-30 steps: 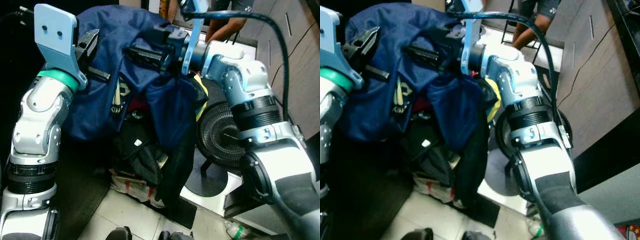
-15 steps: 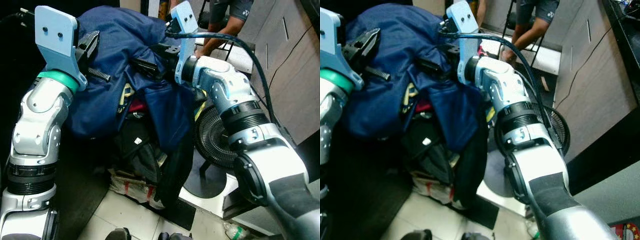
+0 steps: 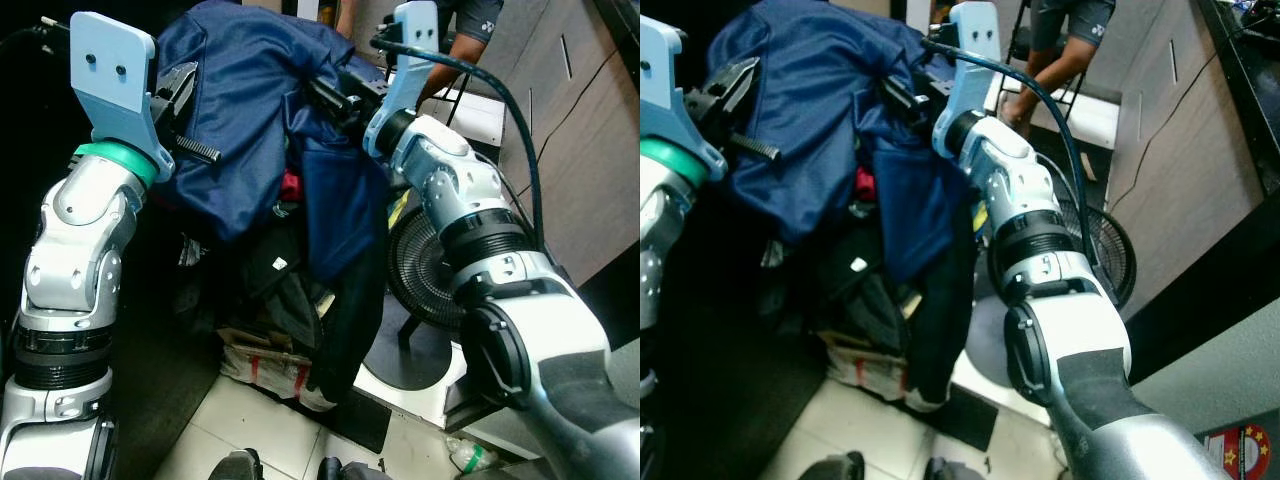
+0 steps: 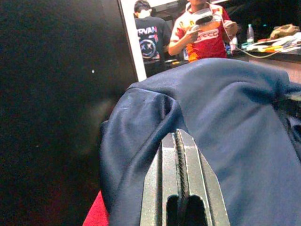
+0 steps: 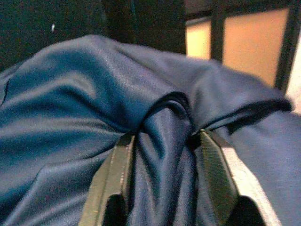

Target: Clothes washing

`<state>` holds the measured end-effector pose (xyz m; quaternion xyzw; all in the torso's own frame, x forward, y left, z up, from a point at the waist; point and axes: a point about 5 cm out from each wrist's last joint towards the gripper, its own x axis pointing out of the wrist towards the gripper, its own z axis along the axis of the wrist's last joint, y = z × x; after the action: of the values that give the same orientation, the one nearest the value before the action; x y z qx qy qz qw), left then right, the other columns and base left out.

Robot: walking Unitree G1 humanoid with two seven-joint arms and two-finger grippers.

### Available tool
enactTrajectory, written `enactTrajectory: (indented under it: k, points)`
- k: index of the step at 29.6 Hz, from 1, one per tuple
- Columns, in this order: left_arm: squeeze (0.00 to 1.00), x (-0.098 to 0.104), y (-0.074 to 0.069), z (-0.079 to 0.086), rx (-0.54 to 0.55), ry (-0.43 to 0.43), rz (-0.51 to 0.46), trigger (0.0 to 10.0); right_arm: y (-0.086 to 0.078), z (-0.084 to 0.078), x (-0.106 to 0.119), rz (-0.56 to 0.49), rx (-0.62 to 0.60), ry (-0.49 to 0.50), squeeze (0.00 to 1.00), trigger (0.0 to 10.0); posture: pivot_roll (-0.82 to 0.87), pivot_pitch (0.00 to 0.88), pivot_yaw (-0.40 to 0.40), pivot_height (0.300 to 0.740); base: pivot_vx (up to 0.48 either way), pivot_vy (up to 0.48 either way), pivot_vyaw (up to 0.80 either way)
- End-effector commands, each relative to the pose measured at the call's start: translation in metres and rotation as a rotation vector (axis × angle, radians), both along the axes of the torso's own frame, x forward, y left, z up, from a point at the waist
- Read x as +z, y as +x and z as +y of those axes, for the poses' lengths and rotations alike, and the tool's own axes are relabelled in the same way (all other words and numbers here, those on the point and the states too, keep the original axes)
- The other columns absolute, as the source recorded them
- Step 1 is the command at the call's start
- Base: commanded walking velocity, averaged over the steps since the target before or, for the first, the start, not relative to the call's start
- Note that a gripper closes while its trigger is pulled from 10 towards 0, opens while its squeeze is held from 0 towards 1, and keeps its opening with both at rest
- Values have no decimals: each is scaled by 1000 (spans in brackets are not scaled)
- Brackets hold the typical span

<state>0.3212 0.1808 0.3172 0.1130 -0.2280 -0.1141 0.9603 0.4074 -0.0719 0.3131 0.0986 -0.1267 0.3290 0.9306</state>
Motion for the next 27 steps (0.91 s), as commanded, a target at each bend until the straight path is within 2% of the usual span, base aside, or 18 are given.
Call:
enactTrajectory:
  k: [1,13,14,15,16,17,19,20,21,22,23,25,26,27]
  points:
    - [0,-2,-1,0,6,6,12,10000,0,-9,9,-39,-39,67,0,0,129,50,-17,740,0,0,0]
    - [0,-2,0,1,7,5,14,10000,-1,-15,17,-76,-73,154,0,0,129,50,-14,740,0,0,0]
    - [0,-2,0,1,7,4,14,10000,-1,-17,19,-92,-90,163,0,3804,130,47,-15,740,0,0,0]
    - [0,-2,0,1,7,4,14,10000,-1,-17,19,-92,-90,163,0,3804,130,47,-15,740,0,0,0]
    - [0,-2,0,1,8,4,15,10000,-2,-19,23,-122,-117,158,0,10000,130,47,-15,740,0,0,0]
    - [0,-2,0,1,8,4,15,10000,-2,-19,23,-122,-117,158,0,10000,130,47,-15,740,0,0,0]
    - [0,-3,0,1,7,3,15,10000,-6,-25,35,-217,-182,151,0,10000,130,47,-15,740,0,0,0]
    - [0,-3,0,1,7,3,15,10000,-6,-25,35,-217,-182,151,0,10000,130,47,-15,740,0,0,0]
    - [0,-3,0,0,6,3,15,10000,-9,-27,46,-263,-193,167,455,10000,129,40,-13,740,0,0,0]
    - [0,-3,0,0,6,3,15,10000,-9,-27,46,-263,-193,167,455,10000,129,40,-13,740,0,0,0]
    - [0,-4,0,0,4,4,15,10000,-13,-26,58,-304,-179,176,1000,10000,125,34,-11,740,0,0,0]
    - [0,-4,1,-1,2,4,16,10000,-18,-25,69,-340,-155,182,1000,10000,125,34,-11,740,0,0,0]
    - [0,-4,1,-1,0,4,15,10000,-18,-21,74,-316,-103,187,1000,10000,124,31,-12,740,0,0,0]
    - [0,-4,1,-1,0,4,15,10000,-18,-21,74,-316,-103,187,1000,10000,124,31,-12,740,0,0,0]
